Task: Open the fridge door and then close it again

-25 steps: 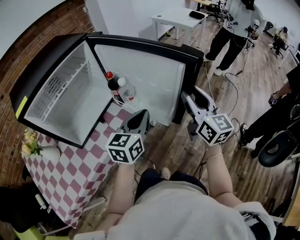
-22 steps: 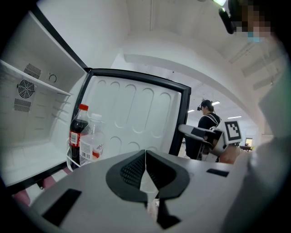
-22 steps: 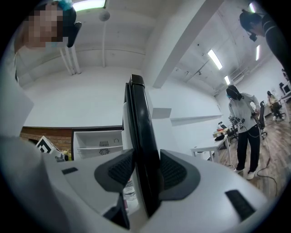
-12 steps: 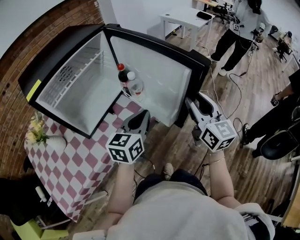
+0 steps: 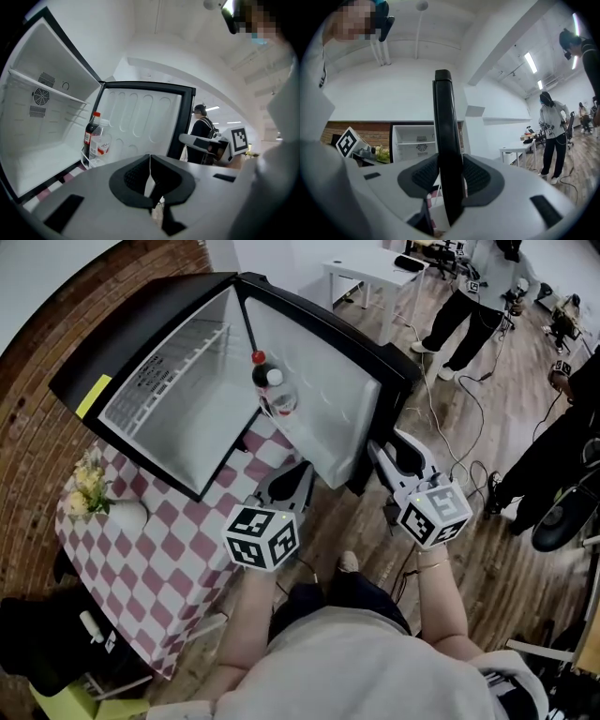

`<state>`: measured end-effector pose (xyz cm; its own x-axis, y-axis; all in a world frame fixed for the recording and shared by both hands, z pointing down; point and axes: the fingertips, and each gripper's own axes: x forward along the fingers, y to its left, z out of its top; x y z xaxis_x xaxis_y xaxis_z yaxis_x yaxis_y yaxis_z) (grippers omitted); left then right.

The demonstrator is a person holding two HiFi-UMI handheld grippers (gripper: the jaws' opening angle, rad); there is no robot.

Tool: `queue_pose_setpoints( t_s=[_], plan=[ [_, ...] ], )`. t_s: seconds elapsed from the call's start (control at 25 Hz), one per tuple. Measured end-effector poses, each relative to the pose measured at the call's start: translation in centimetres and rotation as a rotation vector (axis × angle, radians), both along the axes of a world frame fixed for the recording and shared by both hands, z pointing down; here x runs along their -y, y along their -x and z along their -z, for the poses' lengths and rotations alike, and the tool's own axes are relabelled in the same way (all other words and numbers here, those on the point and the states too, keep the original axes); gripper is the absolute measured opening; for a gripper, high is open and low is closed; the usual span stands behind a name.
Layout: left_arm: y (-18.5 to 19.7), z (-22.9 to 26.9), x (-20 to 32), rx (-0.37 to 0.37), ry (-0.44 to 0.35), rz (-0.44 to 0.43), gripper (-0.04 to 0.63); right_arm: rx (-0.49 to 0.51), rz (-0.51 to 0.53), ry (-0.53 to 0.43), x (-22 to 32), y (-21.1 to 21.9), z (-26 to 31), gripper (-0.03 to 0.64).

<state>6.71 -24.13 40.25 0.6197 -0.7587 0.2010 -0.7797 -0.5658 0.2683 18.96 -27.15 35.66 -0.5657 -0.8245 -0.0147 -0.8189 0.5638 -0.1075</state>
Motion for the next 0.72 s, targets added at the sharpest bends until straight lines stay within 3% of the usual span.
queue_pose_setpoints(
  t_s=[0.32, 0.72],
  plan=[
    [3.5, -0.9, -2.8, -0.011, 0.017, -0.002, 0.008, -0.037, 0.035, 0.003, -3.5, 5.5, -0.6, 0.15],
    [10.1, -0.7, -5.0, -0.027, -0.003, 0.089, 0.008, -0.078, 0.119, -0.039, -6.3, 12.8, -0.6, 0.169]
  ],
)
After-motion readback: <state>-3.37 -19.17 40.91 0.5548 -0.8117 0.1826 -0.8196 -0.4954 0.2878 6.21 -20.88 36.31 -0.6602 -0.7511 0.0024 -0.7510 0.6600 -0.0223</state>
